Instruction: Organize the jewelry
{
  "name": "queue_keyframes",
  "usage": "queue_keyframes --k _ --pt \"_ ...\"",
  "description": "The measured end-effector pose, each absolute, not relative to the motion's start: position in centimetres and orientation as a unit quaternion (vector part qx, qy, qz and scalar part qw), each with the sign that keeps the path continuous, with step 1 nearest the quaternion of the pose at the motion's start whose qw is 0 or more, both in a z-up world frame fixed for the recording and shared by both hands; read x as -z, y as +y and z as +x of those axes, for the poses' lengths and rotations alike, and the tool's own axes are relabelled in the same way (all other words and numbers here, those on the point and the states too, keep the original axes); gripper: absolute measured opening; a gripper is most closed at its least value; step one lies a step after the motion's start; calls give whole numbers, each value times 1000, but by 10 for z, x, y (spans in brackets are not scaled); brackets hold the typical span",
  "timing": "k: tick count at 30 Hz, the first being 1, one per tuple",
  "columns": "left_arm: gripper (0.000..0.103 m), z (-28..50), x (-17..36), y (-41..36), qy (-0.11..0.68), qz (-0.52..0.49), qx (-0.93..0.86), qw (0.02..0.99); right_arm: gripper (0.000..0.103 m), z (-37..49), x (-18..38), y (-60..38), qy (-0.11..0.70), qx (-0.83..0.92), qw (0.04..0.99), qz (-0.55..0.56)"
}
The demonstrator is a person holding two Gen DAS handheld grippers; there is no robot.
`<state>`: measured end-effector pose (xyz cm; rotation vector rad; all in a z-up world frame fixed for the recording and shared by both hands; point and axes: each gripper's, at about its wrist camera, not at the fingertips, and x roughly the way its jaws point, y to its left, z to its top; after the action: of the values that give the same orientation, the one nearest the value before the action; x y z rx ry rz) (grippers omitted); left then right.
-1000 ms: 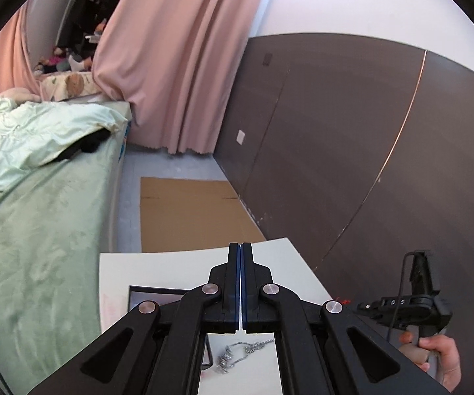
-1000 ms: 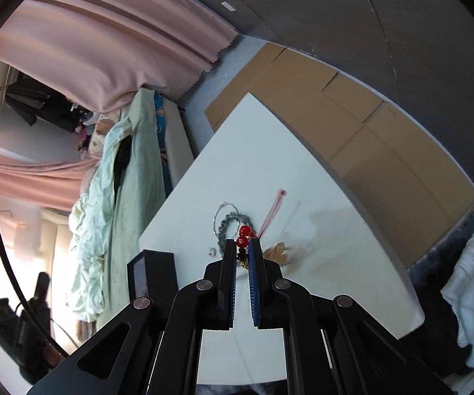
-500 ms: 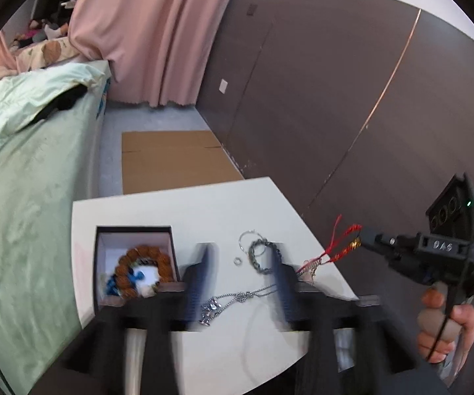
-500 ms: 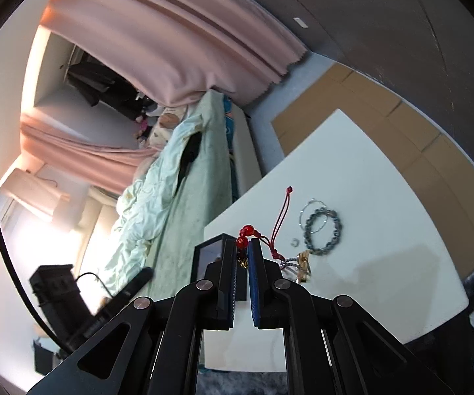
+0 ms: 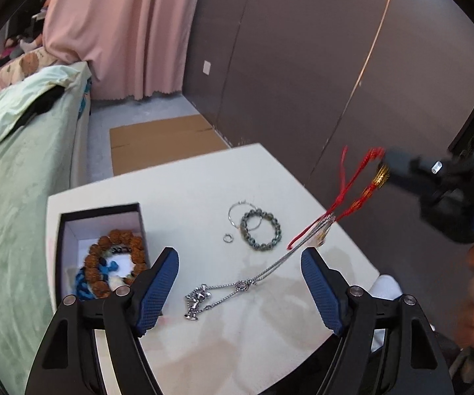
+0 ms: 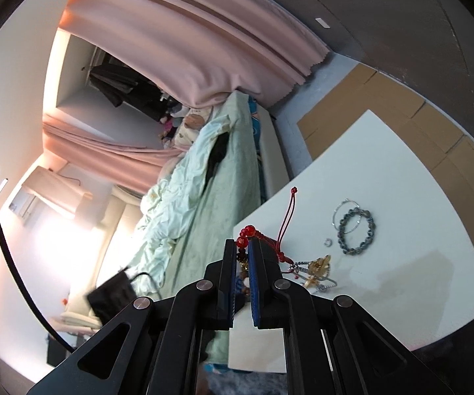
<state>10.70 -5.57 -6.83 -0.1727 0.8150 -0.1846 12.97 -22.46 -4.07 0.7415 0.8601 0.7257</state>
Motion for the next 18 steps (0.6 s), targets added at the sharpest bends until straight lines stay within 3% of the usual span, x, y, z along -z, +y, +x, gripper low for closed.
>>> queue_keyframes --k 9,11,14,16,18 --pt "63 130 105 -86 426 -51 102 898 9 135 42 -226 394 -358 770 353" --pt "54 135 112 -88 432 -50 101 895 9 136 42 -228 394 -363 765 357" --pt "30 146 124 -90 444 -64 109 887 9 138 44 -230 396 -369 759 362" --pt "2 151 129 -92 448 -71 117 884 9 140 48 -231 400 -368 757 361" --pt "2 152 128 -94 441 -68 117 887 9 144 52 -234 408 -355 763 355"
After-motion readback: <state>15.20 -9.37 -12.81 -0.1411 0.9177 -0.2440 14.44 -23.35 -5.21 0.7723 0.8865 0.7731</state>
